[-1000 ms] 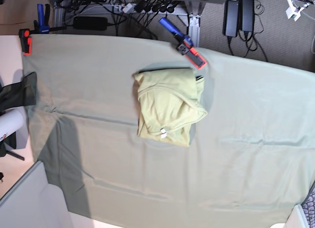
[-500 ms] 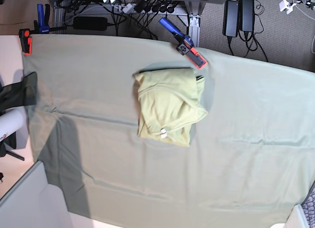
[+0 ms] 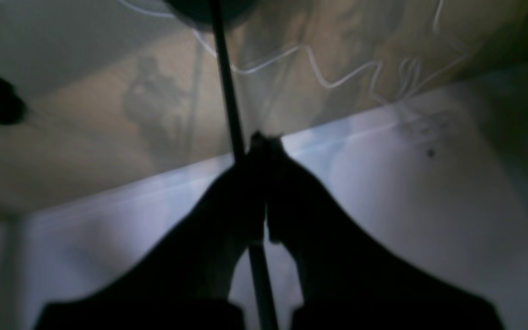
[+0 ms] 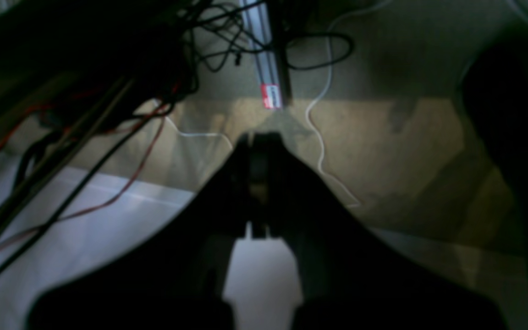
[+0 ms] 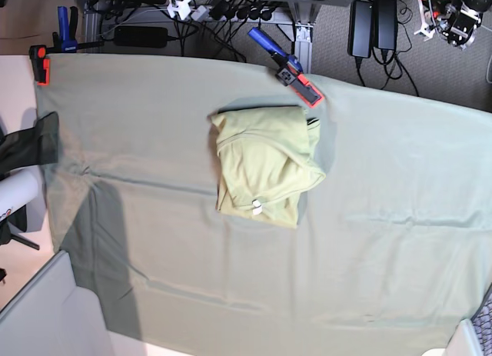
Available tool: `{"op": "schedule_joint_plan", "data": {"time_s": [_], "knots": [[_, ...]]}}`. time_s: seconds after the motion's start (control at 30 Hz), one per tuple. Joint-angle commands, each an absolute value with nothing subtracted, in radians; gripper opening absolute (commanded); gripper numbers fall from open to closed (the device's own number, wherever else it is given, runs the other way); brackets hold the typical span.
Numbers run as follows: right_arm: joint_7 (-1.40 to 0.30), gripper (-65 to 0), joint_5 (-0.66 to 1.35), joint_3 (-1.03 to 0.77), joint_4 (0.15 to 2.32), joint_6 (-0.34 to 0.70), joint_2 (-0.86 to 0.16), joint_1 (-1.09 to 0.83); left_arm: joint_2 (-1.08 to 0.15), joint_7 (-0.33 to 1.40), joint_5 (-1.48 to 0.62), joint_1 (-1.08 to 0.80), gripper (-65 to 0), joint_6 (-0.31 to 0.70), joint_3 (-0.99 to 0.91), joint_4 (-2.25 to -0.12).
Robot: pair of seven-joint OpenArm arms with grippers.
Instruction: Fold the T-shirt properly
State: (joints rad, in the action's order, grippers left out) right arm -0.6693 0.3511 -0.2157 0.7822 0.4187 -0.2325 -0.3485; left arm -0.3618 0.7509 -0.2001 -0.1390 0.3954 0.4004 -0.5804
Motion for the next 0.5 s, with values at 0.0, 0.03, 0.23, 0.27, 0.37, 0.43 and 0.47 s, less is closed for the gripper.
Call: {"op": "schedule_joint_plan", "data": {"time_s": [0.0,0.03,0.23,0.27,0.37,0.43,0.47], "knots": [[-0.673,-65.0,0.355,-0.218,0.772,0.399,-0.246,-0.337,-0.367,0.742,-0.197,-0.115,-65.0,0.396,0.417,-0.581],[-0.672,-65.0,0.354,-0.218,0.758,0.399,-0.245,-0.320,-0.362,0.733,-0.198,-0.097,-65.0,0.396,0.435,-0.581],[-0.636,-65.0,0.269,-0.218,0.747,0.400,-0.226,-0.260,-0.327,0.706,-0.218,-0.030,-65.0,0.396,0.517,-0.581],[-0.636,-65.0,0.269,-0.218,0.748,0.400,-0.224,-0.257,-0.323,0.702,-0.221,-0.027,-65.0,0.396,0.525,-0.581],[-0.624,-65.0,0.269,-0.218,0.751,0.400,-0.212,-0.256,-0.308,0.672,-0.221,-0.025,-65.0,0.396,0.536,-0.581],[-0.589,-65.0,0.270,-0.218,0.751,0.400,-0.200,-0.256,-0.304,0.648,-0.222,-0.027,-65.0,0.396,0.536,-0.581],[-0.566,-65.0,0.270,-0.218,0.751,0.400,-0.193,-0.257,-0.303,0.639,-0.226,-0.029,-65.0,0.397,0.535,-0.581]]}}
